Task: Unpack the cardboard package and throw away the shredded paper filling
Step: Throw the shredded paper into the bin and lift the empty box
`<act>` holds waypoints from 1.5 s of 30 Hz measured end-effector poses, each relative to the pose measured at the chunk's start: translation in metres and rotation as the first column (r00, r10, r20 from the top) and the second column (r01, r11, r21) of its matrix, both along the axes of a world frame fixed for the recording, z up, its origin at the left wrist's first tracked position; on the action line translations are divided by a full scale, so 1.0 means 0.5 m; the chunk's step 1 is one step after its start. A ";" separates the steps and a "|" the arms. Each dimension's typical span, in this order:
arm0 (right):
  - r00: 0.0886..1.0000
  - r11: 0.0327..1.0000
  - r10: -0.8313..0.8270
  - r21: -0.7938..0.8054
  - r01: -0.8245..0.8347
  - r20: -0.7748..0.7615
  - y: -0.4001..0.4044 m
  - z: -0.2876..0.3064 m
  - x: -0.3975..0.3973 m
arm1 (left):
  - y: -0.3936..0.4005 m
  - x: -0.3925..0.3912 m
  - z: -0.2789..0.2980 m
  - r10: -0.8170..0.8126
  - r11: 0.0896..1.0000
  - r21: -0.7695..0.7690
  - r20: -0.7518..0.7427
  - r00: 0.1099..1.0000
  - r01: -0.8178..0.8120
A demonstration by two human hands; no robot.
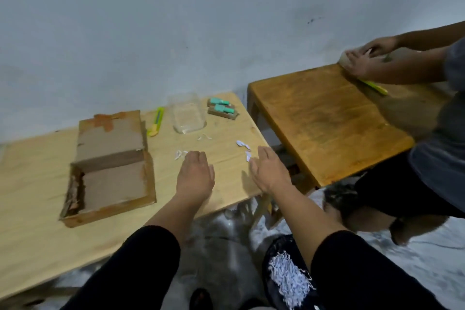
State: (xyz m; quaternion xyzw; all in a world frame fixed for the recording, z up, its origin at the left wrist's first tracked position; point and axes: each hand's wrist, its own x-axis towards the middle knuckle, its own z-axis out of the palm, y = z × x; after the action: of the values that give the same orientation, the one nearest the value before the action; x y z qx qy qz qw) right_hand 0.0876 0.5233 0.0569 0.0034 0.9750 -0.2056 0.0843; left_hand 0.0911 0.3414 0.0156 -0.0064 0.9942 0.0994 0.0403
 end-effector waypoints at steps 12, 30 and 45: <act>1.000 1.000 0.007 -0.022 -0.006 0.031 -0.028 -0.200 -0.108 | -0.116 0.016 -0.183 0.287 0.928 0.201 0.147 0.947 -0.313; 0.726 0.701 0.667 -0.188 -0.688 -0.170 -0.199 -0.290 -0.330 | -0.118 -0.115 -0.214 0.240 0.950 0.174 0.125 0.963 -0.260; 0.676 0.678 0.570 -0.197 -0.708 -0.467 -0.257 -0.328 -0.310 | -0.126 -0.057 -0.197 0.384 0.887 0.267 0.023 0.923 -0.375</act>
State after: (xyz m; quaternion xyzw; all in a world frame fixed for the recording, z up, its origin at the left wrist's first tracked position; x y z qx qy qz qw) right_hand -0.0672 0.3947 -0.1071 -0.3982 0.8534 -0.3348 -0.0331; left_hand 0.0625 0.2785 -0.0827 -0.1935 0.9517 0.2382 0.0053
